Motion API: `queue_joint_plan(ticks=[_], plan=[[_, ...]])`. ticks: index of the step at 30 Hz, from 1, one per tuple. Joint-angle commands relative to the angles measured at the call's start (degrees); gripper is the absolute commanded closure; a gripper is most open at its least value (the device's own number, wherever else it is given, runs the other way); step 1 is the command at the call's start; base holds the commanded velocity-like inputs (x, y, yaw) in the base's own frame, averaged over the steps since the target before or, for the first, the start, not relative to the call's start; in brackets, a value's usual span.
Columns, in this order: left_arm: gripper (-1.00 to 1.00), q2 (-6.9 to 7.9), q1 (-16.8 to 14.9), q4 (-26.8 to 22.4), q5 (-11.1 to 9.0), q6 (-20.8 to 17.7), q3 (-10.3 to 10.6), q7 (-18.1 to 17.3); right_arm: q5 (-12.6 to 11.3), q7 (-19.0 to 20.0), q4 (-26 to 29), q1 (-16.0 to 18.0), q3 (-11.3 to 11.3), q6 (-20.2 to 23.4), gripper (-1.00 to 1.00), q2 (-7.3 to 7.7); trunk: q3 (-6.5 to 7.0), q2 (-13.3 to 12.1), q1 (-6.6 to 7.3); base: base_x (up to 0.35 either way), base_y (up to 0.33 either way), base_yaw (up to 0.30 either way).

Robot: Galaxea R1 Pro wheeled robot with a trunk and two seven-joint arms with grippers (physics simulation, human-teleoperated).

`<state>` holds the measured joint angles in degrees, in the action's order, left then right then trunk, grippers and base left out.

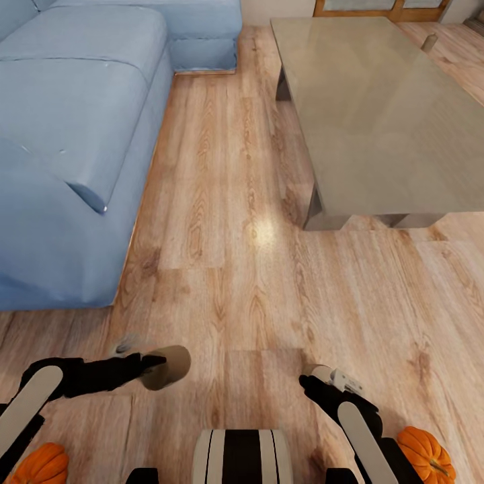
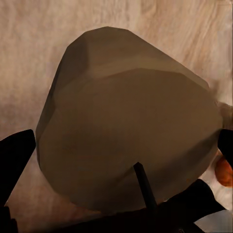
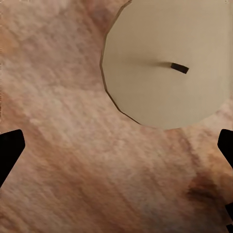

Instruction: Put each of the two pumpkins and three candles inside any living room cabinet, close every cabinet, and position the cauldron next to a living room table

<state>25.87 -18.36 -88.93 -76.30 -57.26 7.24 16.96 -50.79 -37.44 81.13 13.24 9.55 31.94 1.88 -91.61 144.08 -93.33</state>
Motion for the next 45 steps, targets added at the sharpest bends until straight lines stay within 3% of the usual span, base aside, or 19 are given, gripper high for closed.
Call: queue_joint_plan(ticks=[1, 2, 3, 5, 13, 21, 29, 45], plan=[[1.0, 1.18, 0.0, -0.1, -3.9, -0.1, 0.3, 0.6, -0.4, -0.5, 0.2, 0.0, 0.1, 0.1, -1.0, 0.07, -0.04, 0.0, 0.01, 0.0, 0.0, 0.0], [1.0, 1.66, 0.0, -0.1, -5.6, -0.1, 0.4, 0.6, -0.4, -0.5, 0.3, 0.0, 0.1, 0.1, -1.0, 0.09, -0.04, 0.0, 0.01, 0.0, 0.0, 0.0], [1.0, 2.78, 0.0, -0.2, -10.0, -0.1, 0.8, 0.6, -0.5, -0.5, 0.6, 0.0, 0.1, 0.1, -1.0, 0.11, -0.26, 0.0, -0.02, 0.0, 0.0, 0.0], [1.0, 3.53, 0.0, -0.2, -14.0, -0.1, 1.7, 0.6, -0.5, -0.5, 0.9, 0.0, 0.1, 0.1, -1.0, 0.13, -0.7, 0.1, -0.07, 0.0, 0.0, 0.0], [1.0, 4.08, 0.0, -0.1, -20.4, -0.1, 2.7, 0.4, -0.5, -0.4, 1.0, 0.0, 0.1, -1.9, -1.0, 0.14, -1.14, 0.1, -0.12, 0.0, 0.0, 0.0], [1.0, 4.1, 0.0, -0.1, -21.5, 0.0, 2.8, 0.4, -0.5, -0.4, 0.2, 0.0, -0.1, -4.1, -1.0, 0.14, -1.14, 0.1, -0.12, 0.0, 0.0, 0.0], [1.0, 4.1, 0.0, 0.0, -21.5, 0.0, 2.8, 0.4, -0.5, -0.4, -0.1, 0.0, -0.3, -5.9, -1.0, 0.08, -2.92, 0.2, -0.33, 0.0, 0.0, 0.0], [1.0, 4.07, 0.0, -0.1, -21.5, 0.0, 2.9, 0.4, -0.5, -0.4, -0.9, 0.0, -0.4, -6.7, -1.0, 0.06, -4.69, 0.3, -0.54, 0.0, 0.0, 0.0]])
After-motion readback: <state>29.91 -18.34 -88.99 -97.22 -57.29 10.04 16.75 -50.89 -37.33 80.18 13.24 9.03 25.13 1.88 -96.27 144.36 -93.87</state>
